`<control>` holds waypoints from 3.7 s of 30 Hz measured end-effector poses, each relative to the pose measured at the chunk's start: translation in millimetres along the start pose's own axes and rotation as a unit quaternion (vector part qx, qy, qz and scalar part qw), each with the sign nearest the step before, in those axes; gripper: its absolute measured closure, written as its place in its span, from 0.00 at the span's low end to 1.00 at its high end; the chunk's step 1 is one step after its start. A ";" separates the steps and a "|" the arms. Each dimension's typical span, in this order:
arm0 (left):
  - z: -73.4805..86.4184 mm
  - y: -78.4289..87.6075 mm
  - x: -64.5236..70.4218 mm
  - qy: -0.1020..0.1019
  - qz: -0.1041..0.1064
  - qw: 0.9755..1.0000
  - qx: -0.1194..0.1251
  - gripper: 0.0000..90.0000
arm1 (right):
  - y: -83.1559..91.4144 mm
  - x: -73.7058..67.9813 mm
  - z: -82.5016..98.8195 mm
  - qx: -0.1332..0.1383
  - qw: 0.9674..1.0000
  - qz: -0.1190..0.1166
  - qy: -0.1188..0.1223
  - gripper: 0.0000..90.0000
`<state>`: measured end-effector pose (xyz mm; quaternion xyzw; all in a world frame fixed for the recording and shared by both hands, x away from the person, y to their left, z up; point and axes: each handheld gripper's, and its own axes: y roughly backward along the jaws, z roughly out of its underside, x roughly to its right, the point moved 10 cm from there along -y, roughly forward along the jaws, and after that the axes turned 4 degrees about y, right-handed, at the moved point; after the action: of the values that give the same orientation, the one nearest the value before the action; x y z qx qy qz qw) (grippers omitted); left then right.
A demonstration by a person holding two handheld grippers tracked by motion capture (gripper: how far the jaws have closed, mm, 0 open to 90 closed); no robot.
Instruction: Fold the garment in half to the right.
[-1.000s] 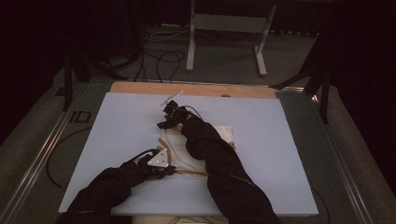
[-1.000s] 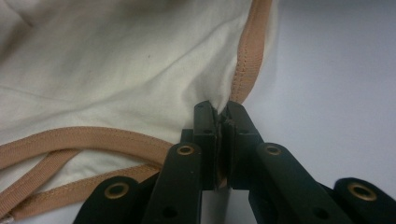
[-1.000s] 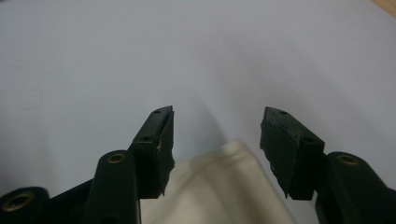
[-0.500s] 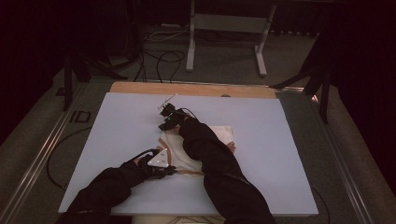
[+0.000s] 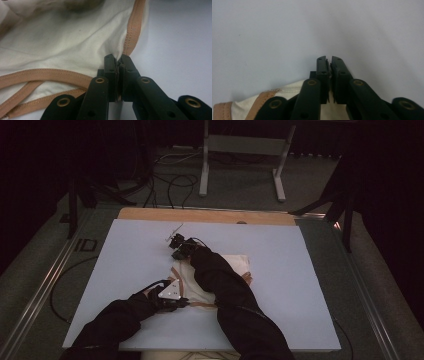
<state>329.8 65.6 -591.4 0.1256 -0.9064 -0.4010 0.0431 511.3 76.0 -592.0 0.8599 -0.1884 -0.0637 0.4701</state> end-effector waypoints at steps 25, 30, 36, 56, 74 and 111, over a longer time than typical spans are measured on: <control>-21.7 8.7 4.4 -0.020 0.014 1.000 0.007 0.97 | 43.4 1.6 -7.8 0.061 0.998 -0.015 -0.001 0.98; -26.8 8.1 5.7 -0.027 0.017 0.999 0.004 0.97 | 53.2 4.2 -3.3 0.069 0.998 -0.012 -0.003 0.98; -34.2 6.2 8.5 -0.037 0.022 0.999 -0.002 0.97 | 65.5 7.6 4.7 0.074 0.997 -0.008 -0.005 0.98; -60.7 2.8 15.0 -0.071 0.033 0.997 -0.013 0.97 | 105.3 25.3 35.5 0.102 0.994 0.012 -0.024 0.98; -87.4 -5.6 21.8 -0.092 0.046 0.995 -0.007 0.97 | 134.2 40.2 59.3 0.117 0.992 0.031 -0.038 0.98; -130.3 -56.8 37.2 -0.123 0.084 0.989 -0.016 0.97 | 167.9 73.8 132.8 0.114 0.987 0.064 -0.091 0.98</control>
<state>328.2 -74.2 -546.2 -0.0020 -0.9056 -0.4227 -0.0335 496.8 -138.3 -520.2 0.8845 -0.2912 -0.0896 0.3534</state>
